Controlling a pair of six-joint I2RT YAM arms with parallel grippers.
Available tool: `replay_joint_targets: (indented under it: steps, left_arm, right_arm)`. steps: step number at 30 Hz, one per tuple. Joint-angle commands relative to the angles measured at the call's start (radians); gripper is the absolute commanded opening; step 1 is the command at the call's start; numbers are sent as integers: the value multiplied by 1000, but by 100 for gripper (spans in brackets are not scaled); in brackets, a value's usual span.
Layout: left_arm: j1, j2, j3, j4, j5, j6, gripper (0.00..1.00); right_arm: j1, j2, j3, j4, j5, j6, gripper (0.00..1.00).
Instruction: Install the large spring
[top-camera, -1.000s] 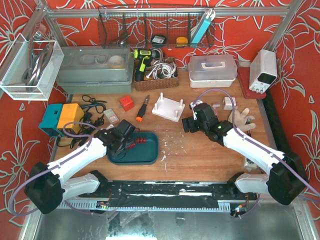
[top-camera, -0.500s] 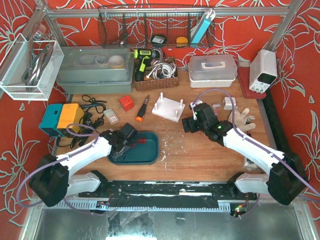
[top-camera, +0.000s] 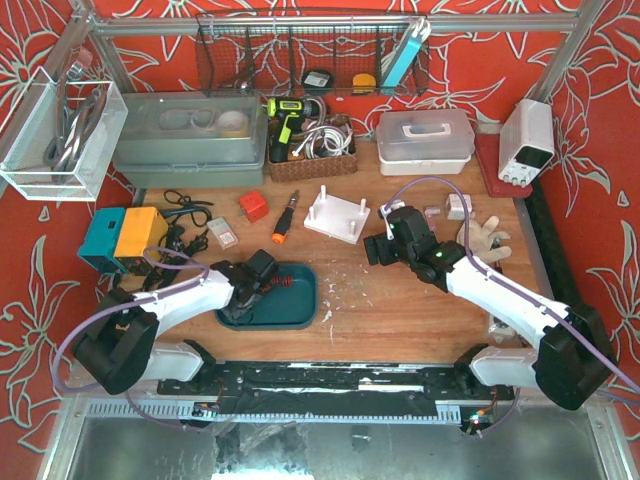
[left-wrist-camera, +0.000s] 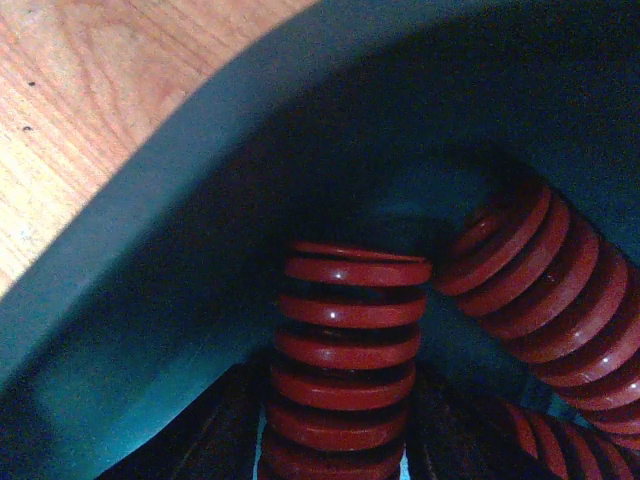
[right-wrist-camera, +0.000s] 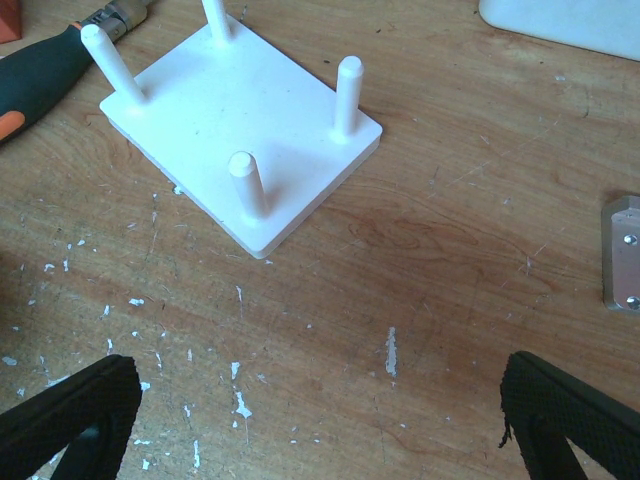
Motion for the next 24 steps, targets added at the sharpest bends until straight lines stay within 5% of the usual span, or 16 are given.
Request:
replay_joint_targets:
  steps: [1,9,24]
  left_arm:
    - [-1,23,-8,-3,-25,-18,41]
    - [-1,-46,7,-60,-66,-26,24]
    - [-2,-423,87,-111,-92,105,10]
  right_arm:
    - [7,2,-5,3,24,-5,99]
    - [7,0,-6,1,25,-4,99]
    - [7,-17,-11,4,14,-5,99]
